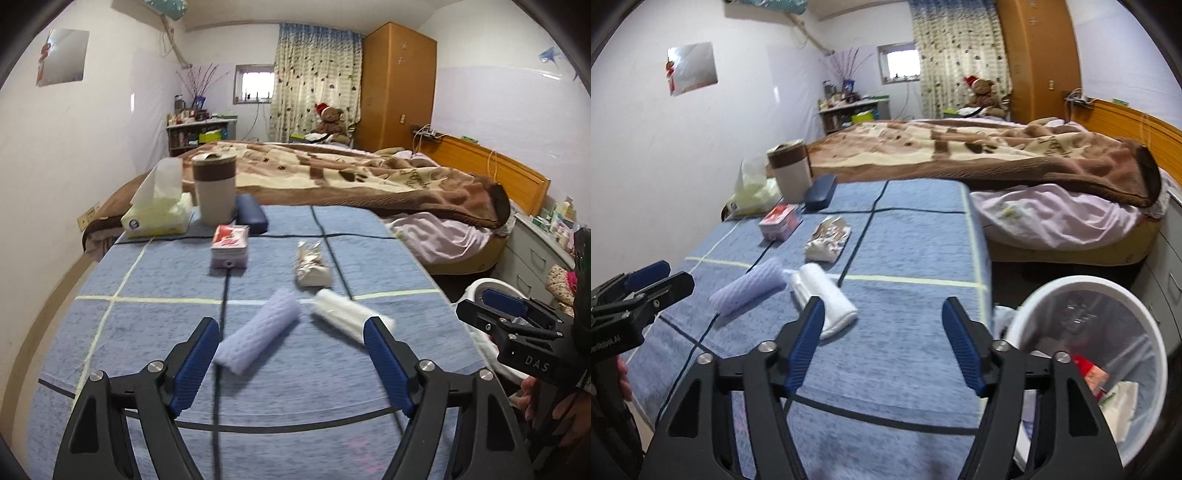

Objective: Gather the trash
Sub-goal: 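Move both tools back over the table toward the foam net and white towel, then grasp the white foam net with the left tool while the right tool grasps the white towel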

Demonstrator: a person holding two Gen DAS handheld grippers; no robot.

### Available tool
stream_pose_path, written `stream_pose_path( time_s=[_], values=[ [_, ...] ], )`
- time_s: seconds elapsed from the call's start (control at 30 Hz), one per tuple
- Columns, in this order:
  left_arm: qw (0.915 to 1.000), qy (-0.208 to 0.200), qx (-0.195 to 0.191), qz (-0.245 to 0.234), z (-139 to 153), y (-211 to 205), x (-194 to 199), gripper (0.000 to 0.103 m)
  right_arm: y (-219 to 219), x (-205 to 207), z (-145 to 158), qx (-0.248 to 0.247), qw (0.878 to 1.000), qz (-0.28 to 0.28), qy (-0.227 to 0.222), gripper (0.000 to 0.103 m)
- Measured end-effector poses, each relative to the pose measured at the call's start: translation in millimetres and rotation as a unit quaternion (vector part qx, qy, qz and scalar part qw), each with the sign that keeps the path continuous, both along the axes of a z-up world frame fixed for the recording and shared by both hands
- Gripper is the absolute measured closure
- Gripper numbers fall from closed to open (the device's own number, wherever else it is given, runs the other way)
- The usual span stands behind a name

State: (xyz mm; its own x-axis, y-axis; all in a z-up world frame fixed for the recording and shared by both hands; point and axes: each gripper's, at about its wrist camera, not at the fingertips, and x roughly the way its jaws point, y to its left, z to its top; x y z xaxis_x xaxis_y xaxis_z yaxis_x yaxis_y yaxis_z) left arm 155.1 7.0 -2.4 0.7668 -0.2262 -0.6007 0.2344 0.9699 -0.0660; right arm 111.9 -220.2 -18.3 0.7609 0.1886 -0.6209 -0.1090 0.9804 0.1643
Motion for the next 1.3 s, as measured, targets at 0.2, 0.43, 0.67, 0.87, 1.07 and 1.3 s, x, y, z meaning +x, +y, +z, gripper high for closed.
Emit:
stream_pose_path(
  time_s=[0.2, 0.43, 0.67, 0.87, 1.07, 1.3],
  values=[
    [0.9996, 0.026, 0.012, 0.002, -18, 15, 19, 0.023, 18, 18, -11, -0.011, 0.999, 0.029, 0.025, 0.034],
    [0.9975, 0.056, 0.043, -0.003, -45, 25, 45, 0.023, 38, 35, -24, -0.023, 0.996, 0.071, 0.050, 0.034],
    [0.9946, 0.085, 0.053, -0.026, -63, 20, 75, 0.023, 50, 52, -35, -0.049, 0.992, 0.096, 0.072, 0.034],
    [0.9917, 0.104, 0.062, -0.042, -75, 15, 93, 0.023, 55, 68, -45, -0.058, 0.987, 0.116, 0.097, 0.033],
    [0.9893, 0.120, 0.076, -0.033, -84, 13, 106, 0.023, 60, 73, -48, -0.073, 0.984, 0.124, 0.106, 0.029],
    [0.9886, 0.132, 0.070, -0.020, -87, 17, 116, 0.023, 64, 80, -49, -0.084, 0.983, 0.118, 0.110, 0.029]
  ],
)
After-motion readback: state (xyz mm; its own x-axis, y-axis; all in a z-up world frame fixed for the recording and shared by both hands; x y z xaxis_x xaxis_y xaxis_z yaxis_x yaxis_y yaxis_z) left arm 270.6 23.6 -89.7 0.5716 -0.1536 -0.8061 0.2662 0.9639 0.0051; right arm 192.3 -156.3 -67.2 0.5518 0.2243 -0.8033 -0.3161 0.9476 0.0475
